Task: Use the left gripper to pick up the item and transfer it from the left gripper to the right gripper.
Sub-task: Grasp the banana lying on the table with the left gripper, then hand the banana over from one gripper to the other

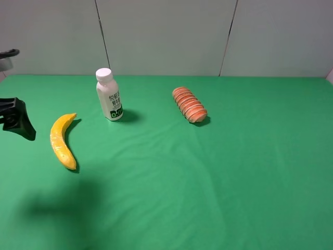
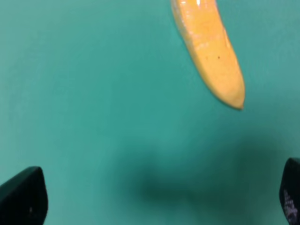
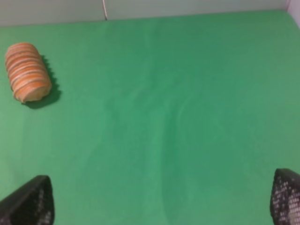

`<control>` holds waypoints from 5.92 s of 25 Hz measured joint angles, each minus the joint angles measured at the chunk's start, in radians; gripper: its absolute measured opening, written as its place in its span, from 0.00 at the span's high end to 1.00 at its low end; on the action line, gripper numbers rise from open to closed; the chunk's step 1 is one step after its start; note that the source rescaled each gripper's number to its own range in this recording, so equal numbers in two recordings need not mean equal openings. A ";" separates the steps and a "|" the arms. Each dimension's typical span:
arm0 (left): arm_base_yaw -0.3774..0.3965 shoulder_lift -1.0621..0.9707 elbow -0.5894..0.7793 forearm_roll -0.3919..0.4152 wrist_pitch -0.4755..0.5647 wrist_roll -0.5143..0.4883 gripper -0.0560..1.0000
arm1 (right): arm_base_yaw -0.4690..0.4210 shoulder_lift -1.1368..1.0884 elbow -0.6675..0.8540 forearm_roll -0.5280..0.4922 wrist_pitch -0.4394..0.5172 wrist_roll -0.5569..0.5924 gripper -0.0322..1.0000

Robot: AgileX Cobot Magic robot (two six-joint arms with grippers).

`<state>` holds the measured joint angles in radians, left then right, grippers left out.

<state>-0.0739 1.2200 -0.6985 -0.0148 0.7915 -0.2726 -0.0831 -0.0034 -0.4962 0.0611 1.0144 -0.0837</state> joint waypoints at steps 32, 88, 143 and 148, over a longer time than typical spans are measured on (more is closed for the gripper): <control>-0.125 0.505 -0.061 -0.010 -0.269 -0.214 0.00 | 0.000 0.000 0.000 0.000 0.000 0.000 0.00; -0.192 0.588 -0.072 0.062 -0.328 -0.360 0.95 | 0.000 0.000 0.000 0.000 0.000 0.000 0.00; -0.192 -0.002 -0.083 0.076 0.068 -0.088 0.95 | 0.000 0.000 0.000 0.007 0.000 0.000 0.00; -0.192 -0.002 -0.138 0.015 0.112 0.004 0.95 | 0.000 0.000 0.000 0.017 0.000 0.020 0.00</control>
<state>-0.2657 1.2177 -0.8361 0.0000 0.9037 -0.2685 -0.0831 -0.0034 -0.4962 0.0781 1.0144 -0.0632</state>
